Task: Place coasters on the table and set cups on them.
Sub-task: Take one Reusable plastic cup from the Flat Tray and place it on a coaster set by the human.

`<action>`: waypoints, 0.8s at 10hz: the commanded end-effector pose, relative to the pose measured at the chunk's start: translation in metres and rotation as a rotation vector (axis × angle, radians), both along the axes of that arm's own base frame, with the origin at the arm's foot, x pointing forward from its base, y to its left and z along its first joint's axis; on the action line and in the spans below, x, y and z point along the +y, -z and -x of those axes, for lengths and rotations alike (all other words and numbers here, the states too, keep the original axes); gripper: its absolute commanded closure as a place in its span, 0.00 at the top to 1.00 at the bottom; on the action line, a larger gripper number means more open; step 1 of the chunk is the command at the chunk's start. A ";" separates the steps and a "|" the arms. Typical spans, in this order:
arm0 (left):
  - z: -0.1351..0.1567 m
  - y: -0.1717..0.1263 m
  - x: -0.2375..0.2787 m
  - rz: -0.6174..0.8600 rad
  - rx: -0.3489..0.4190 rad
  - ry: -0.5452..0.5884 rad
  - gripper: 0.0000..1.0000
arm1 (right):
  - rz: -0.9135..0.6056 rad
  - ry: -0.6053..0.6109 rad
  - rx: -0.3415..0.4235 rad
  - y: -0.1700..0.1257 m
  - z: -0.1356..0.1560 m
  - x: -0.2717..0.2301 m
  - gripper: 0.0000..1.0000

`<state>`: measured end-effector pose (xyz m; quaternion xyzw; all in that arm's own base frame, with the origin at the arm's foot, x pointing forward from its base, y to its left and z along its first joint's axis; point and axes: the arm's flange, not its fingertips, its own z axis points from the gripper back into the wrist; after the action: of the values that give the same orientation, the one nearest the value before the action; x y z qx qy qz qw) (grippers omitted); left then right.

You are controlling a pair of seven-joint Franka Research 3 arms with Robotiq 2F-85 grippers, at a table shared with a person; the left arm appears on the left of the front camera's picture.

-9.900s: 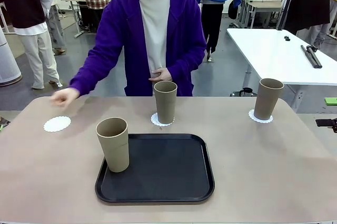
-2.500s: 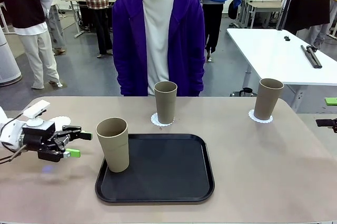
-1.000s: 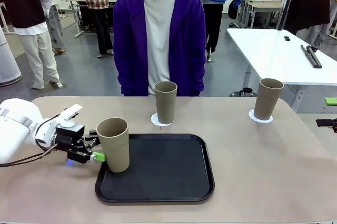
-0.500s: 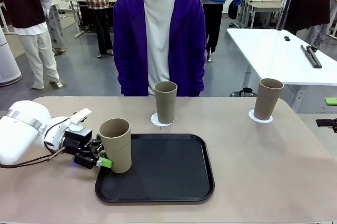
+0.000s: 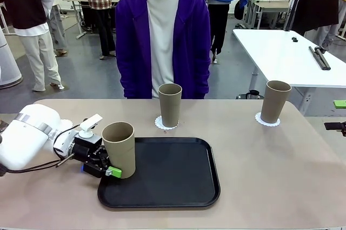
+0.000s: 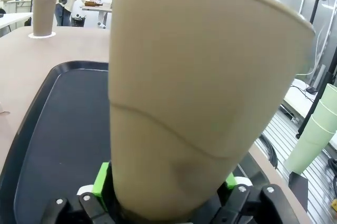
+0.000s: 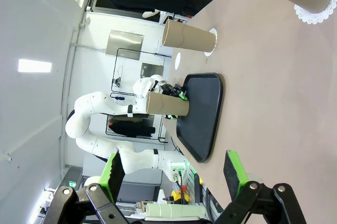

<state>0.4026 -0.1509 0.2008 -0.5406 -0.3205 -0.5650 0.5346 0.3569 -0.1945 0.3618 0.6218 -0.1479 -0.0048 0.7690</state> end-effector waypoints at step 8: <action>0.030 -0.126 0.039 0.046 -0.088 -0.121 0.62 | -0.004 -0.001 -0.004 -0.001 0.001 0.001 1.00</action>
<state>0.3897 -0.1255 0.2797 -0.5190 -0.3668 -0.5656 0.5255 0.3570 -0.1945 0.3617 0.6219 -0.1478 -0.0048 0.7690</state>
